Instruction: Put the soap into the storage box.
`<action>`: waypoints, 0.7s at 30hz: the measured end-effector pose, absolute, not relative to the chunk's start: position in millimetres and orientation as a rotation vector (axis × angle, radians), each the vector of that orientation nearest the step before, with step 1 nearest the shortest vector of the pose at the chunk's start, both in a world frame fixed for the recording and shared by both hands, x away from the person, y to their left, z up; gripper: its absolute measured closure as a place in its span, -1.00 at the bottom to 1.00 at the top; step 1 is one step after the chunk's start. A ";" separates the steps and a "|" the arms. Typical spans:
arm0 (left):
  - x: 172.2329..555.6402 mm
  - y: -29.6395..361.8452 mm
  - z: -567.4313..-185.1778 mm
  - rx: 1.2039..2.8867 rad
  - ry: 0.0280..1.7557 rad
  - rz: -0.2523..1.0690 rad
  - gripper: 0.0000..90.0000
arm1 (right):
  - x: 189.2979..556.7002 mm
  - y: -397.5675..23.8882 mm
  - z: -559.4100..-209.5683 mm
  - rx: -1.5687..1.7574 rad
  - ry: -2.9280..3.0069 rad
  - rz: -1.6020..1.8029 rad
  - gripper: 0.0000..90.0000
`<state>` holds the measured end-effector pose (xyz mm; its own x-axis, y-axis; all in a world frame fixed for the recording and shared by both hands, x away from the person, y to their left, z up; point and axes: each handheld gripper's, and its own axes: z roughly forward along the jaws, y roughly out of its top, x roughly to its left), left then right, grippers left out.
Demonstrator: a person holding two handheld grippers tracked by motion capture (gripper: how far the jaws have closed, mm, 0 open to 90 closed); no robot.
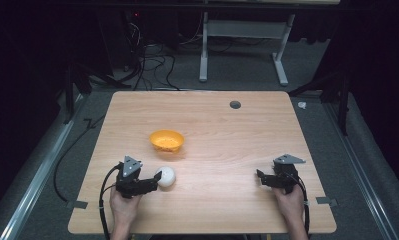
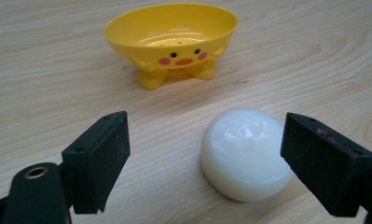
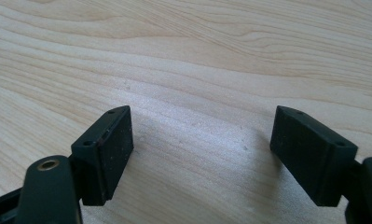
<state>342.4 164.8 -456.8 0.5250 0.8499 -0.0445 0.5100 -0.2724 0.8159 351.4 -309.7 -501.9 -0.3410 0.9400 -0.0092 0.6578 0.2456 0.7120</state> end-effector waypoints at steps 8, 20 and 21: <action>346.3 148.8 -460.6 1.972 1.087 0.497 -0.64 | 351.4 -309.9 -501.9 1.457 2.087 0.866 -0.51; 350.1 132.0 -471.4 2.034 1.089 0.475 -0.66 | 351.3 -310.0 -501.9 1.456 2.088 0.867 -0.51; 350.5 131.3 -472.5 2.034 1.090 0.474 -0.66 | 351.3 -310.0 -501.9 1.457 2.088 0.867 -0.51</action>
